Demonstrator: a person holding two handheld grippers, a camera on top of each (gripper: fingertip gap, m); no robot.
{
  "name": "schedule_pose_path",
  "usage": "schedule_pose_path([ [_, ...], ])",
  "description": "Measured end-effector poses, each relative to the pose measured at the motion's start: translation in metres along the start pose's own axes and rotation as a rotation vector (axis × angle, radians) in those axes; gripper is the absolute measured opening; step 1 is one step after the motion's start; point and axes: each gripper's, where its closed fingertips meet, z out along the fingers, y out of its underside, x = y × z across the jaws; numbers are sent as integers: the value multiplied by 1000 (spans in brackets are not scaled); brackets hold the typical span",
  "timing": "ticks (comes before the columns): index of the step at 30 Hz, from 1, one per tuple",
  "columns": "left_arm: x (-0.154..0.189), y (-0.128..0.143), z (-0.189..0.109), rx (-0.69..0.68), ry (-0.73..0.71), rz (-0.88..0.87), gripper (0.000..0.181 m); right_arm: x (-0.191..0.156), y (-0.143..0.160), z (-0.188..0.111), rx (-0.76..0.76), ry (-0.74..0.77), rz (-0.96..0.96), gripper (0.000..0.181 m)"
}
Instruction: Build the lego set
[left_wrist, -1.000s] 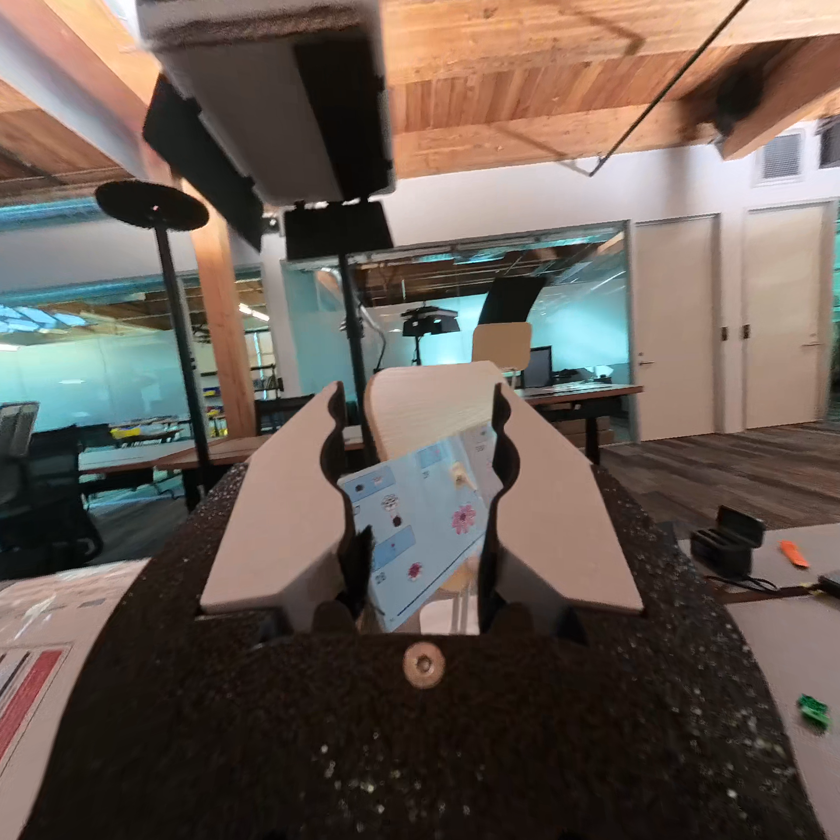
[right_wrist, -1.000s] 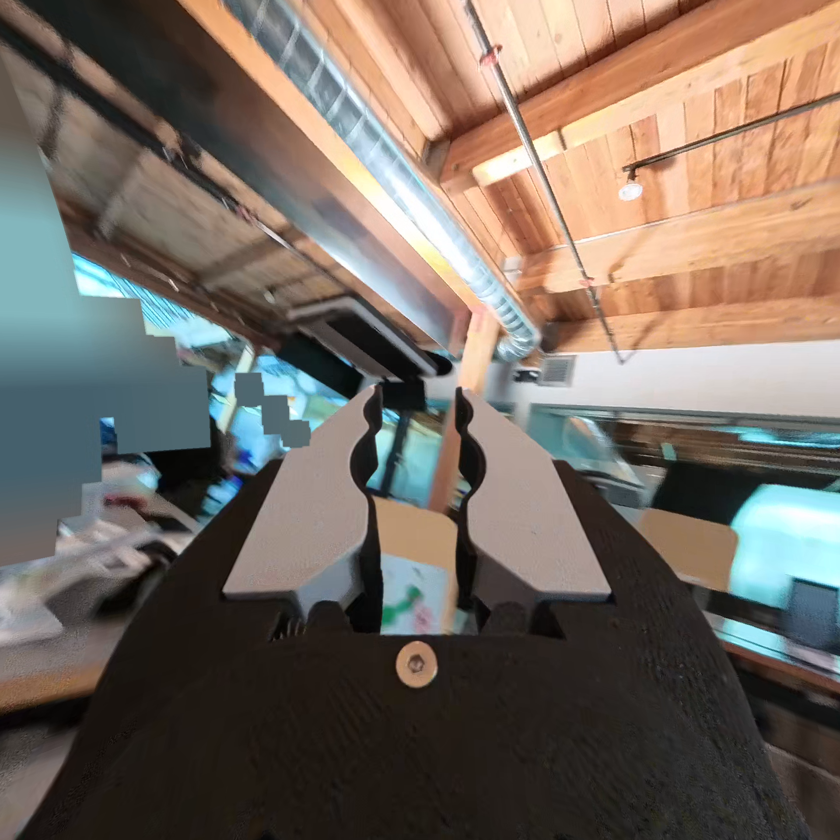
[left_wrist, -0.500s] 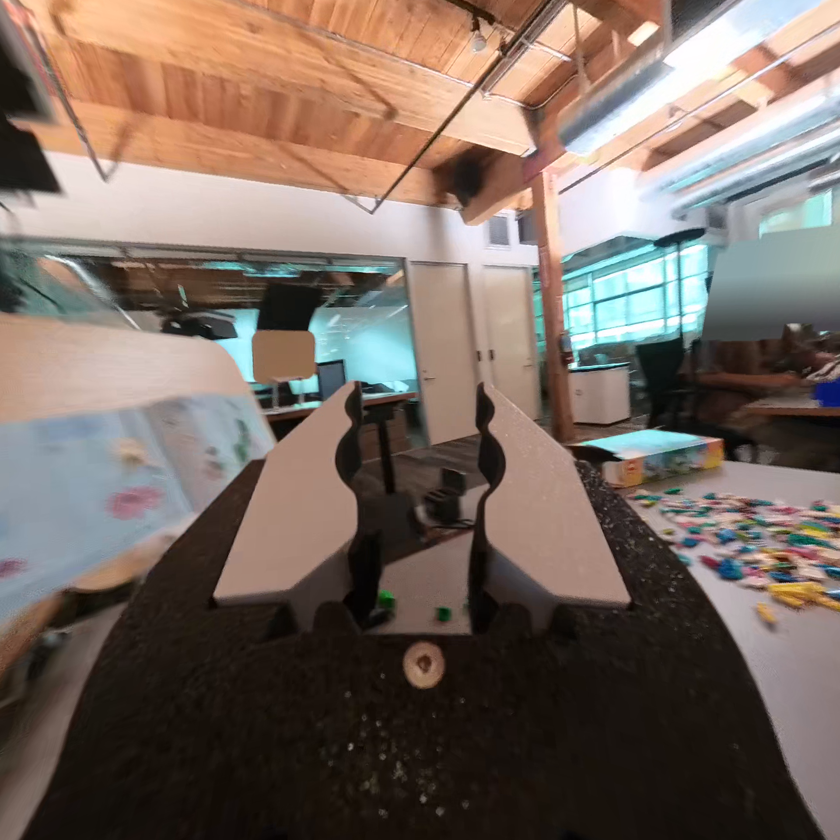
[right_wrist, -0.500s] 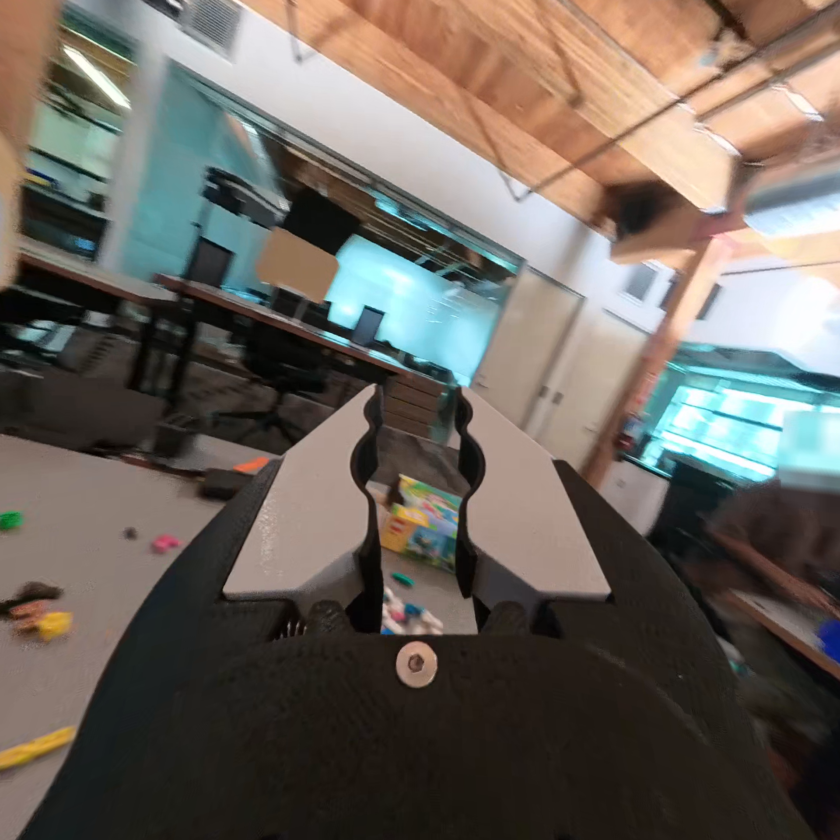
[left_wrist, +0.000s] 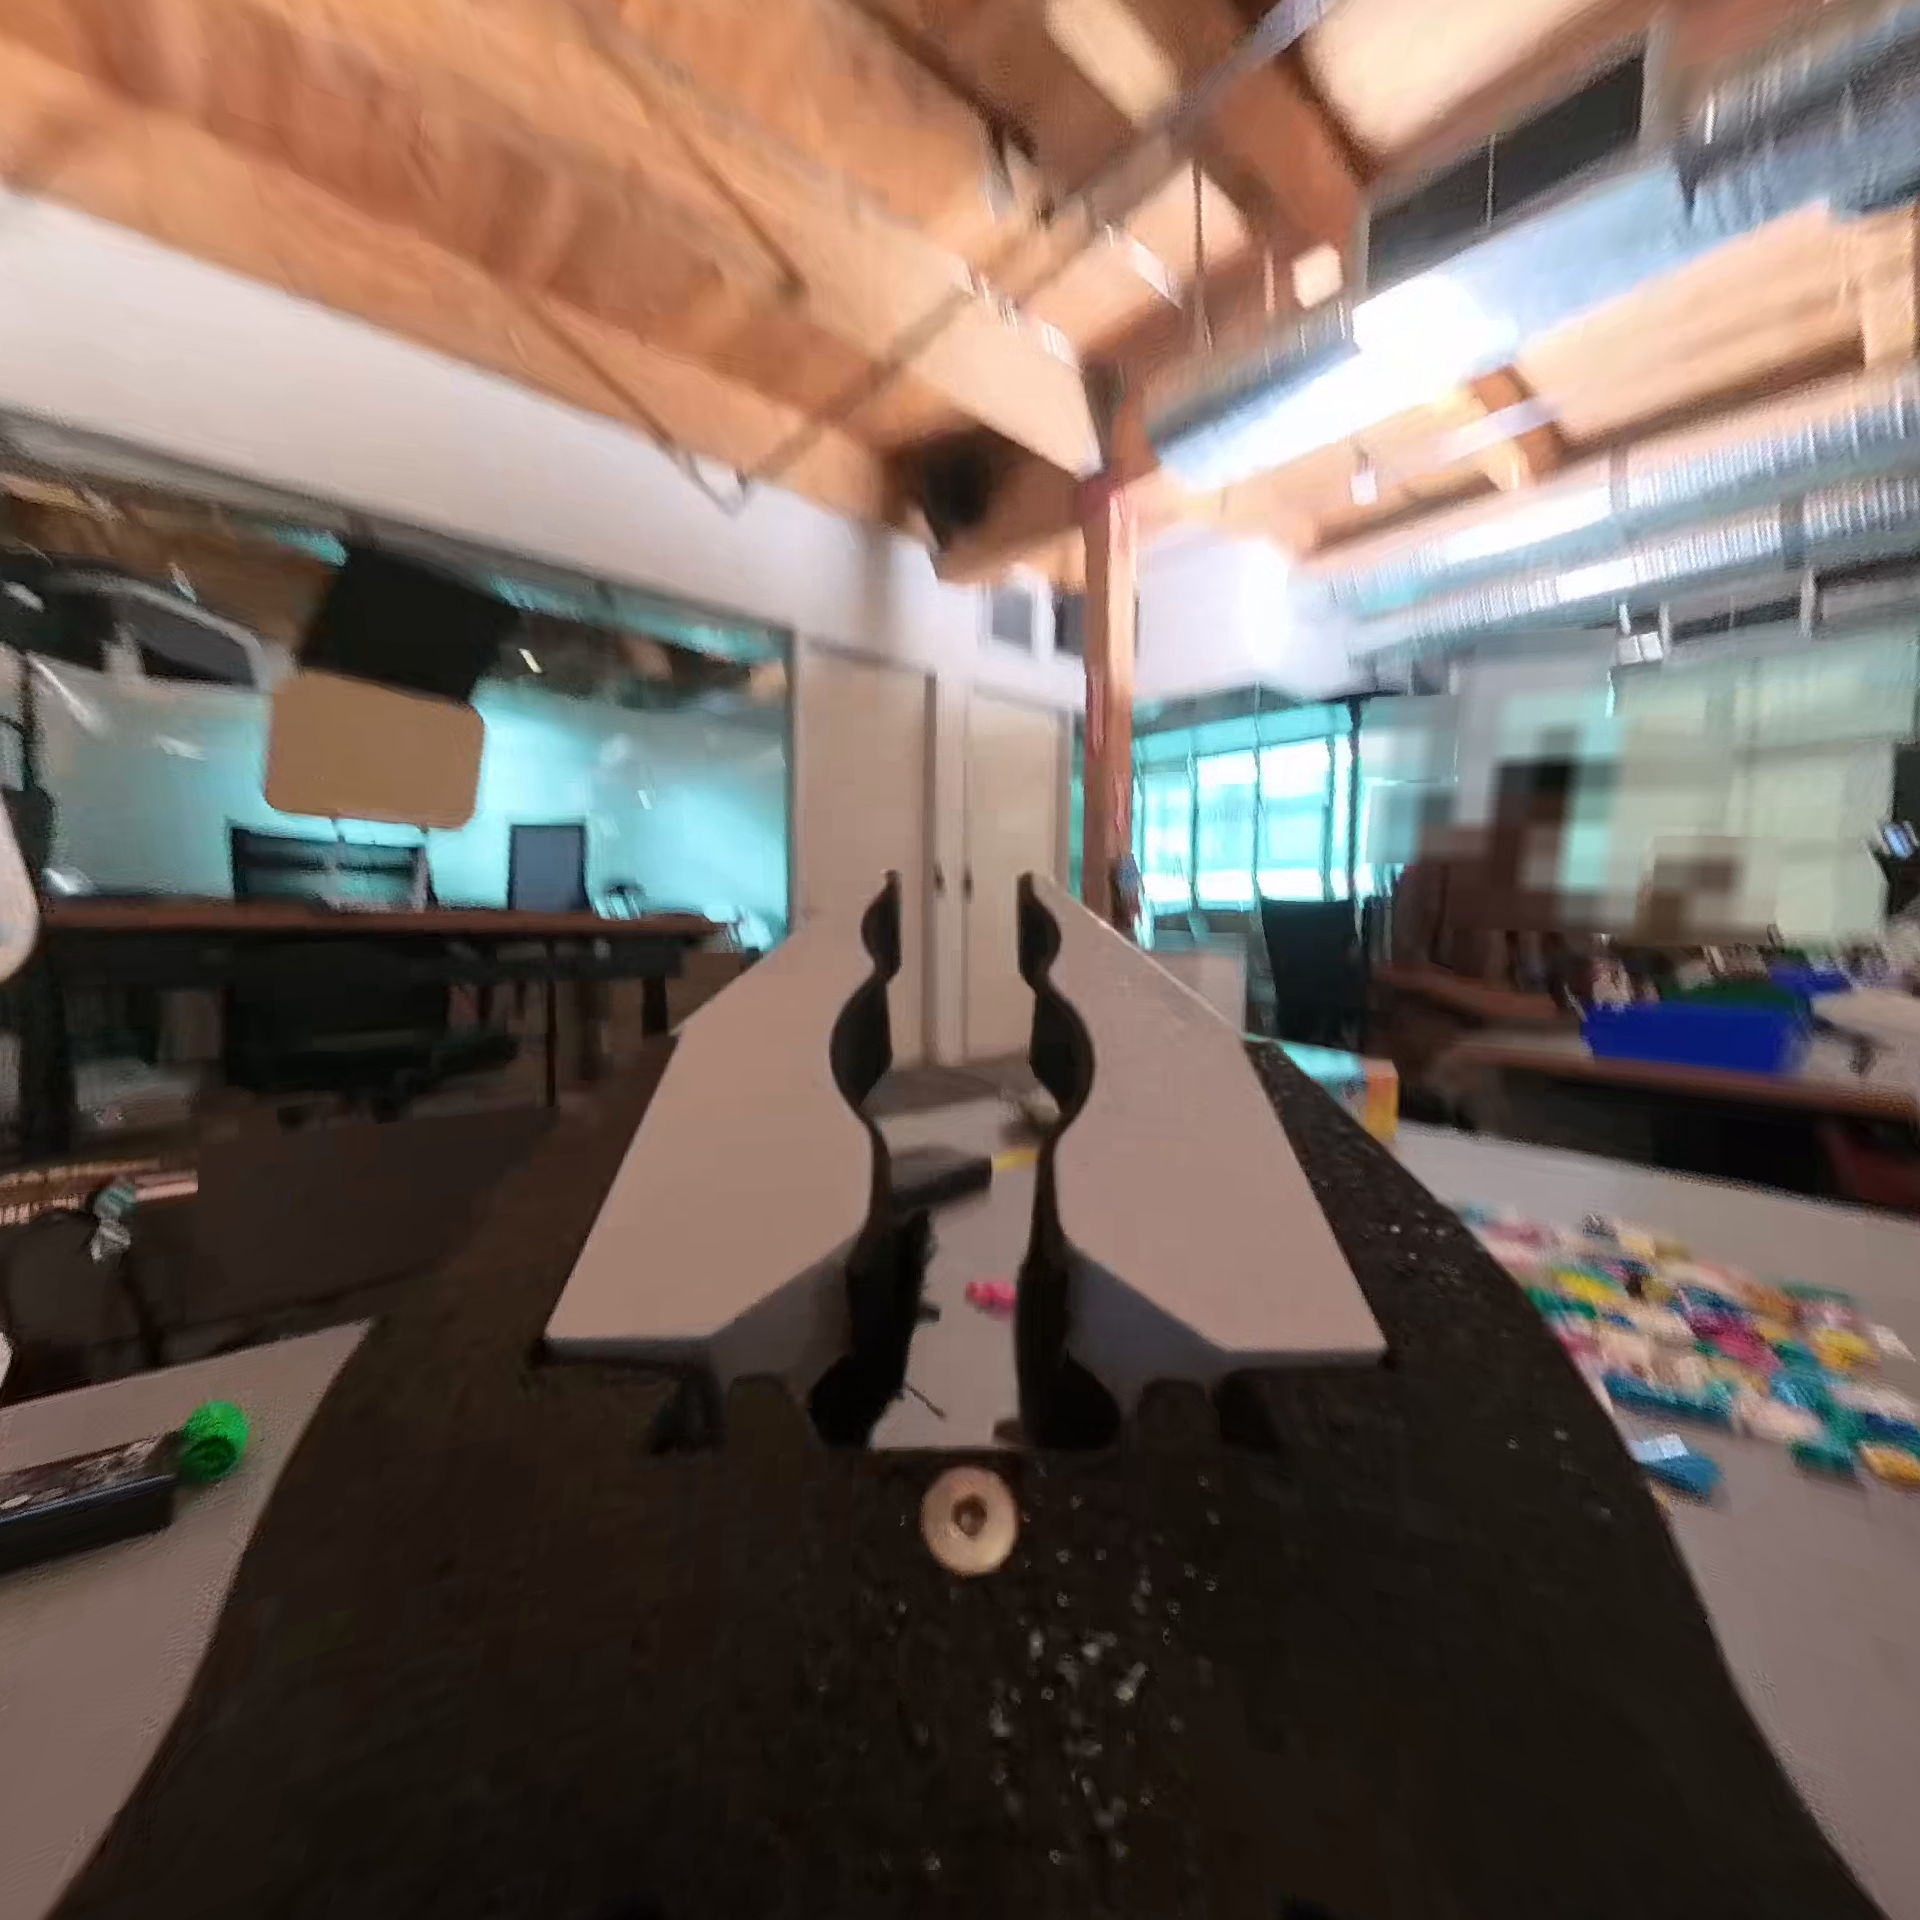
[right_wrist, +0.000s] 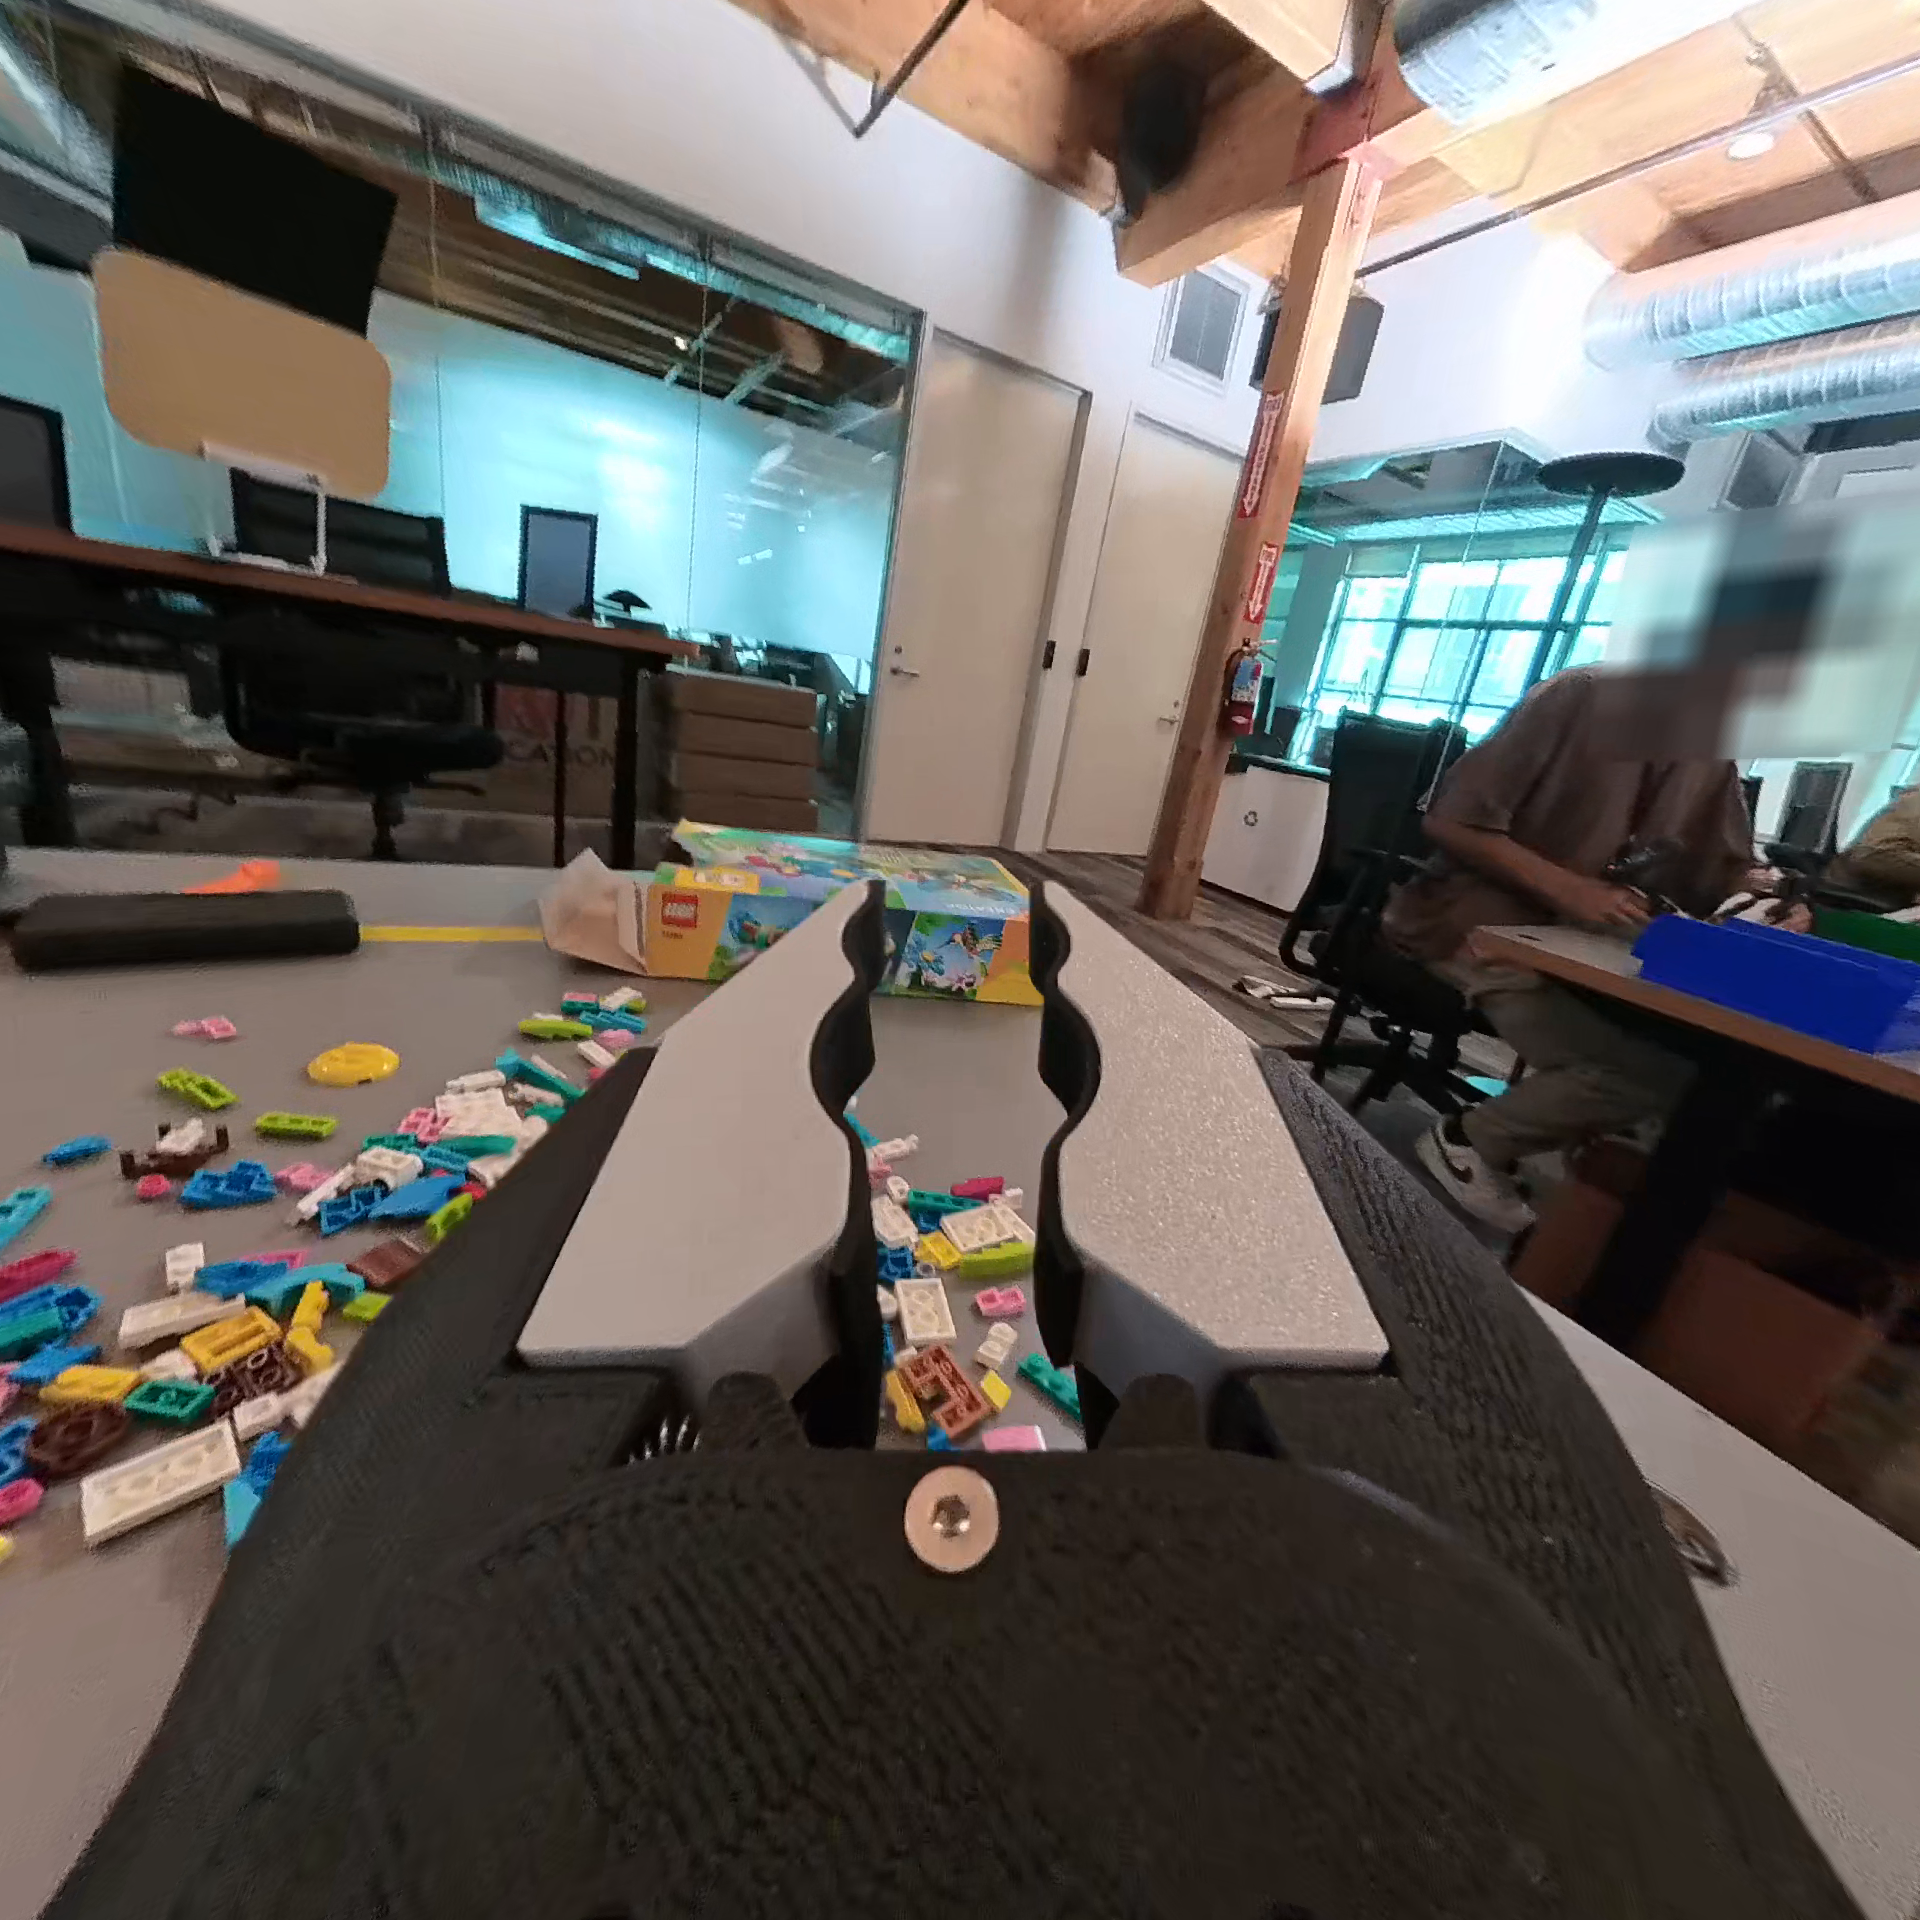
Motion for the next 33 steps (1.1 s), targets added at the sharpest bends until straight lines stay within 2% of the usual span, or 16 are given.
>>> schedule_pose_path([
  [1, 8, 5, -4, 43, 2, 18, 19, 0, 1, 1, 12, -6, 12, 27],
  [3, 28, 35, -3, -52, 65, 54, 18, -3, 9, 4, -15, -36, 18, 26],
  [4, 35, 40, -2, -82, 93, 69, 18, -5, 12, 5, -33, -47, 17, 26],
  [7, 44, 40, -6, -79, 155, 113, 18, -3, 14, 5, -42, -40, 15, 25],
  [11, 36, 48, -8, -127, 141, 86, 17, 15, 21, 4, -89, 49, 5, 23],
  [14, 34, 51, -9, -146, 154, 84, 16, 29, 41, 5, -204, 139, -133, 19],
  [17, 37, 55, -8, -150, 169, 128, 14, 24, 58, 8, -289, 123, -183, 17],
  [24, 61, 60, -12, -162, 260, 247, 6, 35, 63, 5, -311, 156, -109, 16],
  [33, 67, 70, -12, -207, 299, 222, 0, 23, 64, 7, -314, 113, -75, 16],
])
